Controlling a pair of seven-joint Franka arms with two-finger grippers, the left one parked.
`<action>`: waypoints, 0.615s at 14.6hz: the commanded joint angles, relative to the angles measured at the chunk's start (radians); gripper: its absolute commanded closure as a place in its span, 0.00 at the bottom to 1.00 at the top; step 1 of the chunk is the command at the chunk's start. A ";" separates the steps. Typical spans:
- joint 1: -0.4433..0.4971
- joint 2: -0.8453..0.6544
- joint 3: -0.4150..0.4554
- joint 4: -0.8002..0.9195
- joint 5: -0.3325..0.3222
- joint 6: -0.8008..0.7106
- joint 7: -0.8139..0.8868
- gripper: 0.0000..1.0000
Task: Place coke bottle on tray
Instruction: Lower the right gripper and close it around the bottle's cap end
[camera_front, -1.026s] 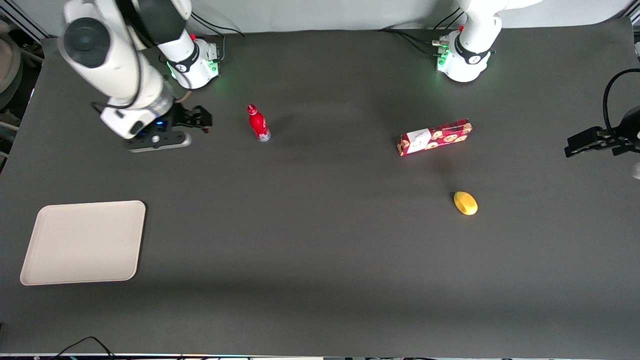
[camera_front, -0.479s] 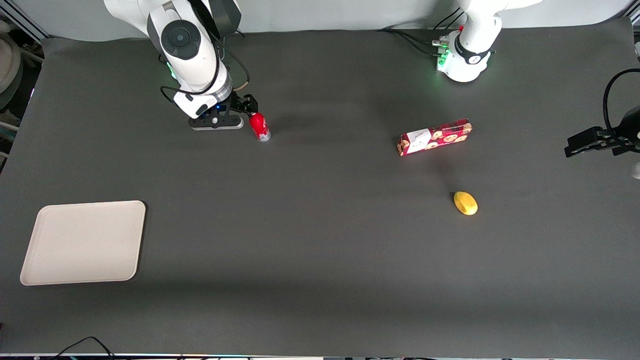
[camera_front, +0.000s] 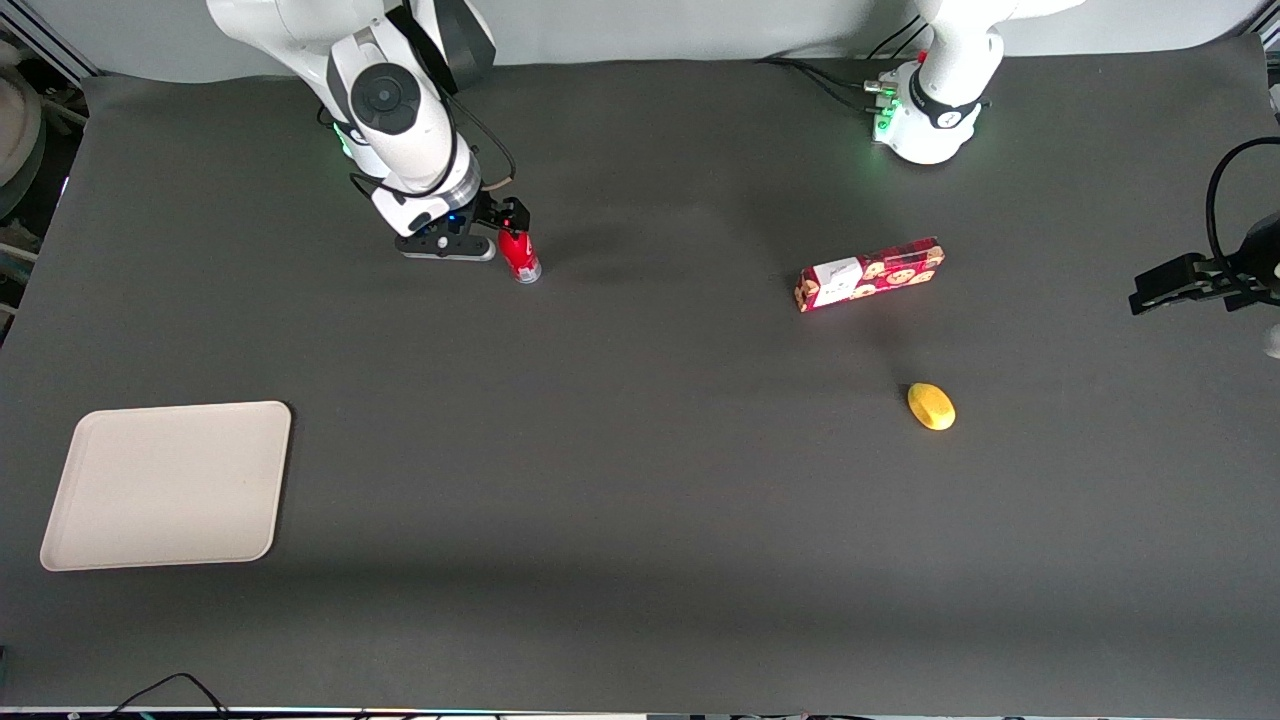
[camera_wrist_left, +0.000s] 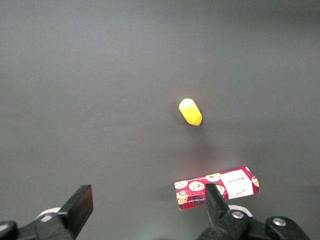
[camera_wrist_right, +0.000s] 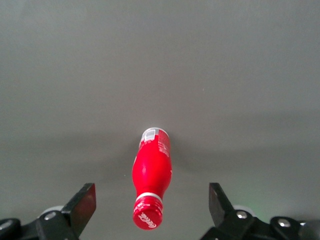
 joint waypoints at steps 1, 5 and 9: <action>0.023 -0.023 0.030 -0.055 0.026 0.037 0.050 0.01; 0.023 -0.019 0.065 -0.086 0.029 0.051 0.077 0.01; 0.042 0.006 0.076 -0.116 0.029 0.114 0.097 0.04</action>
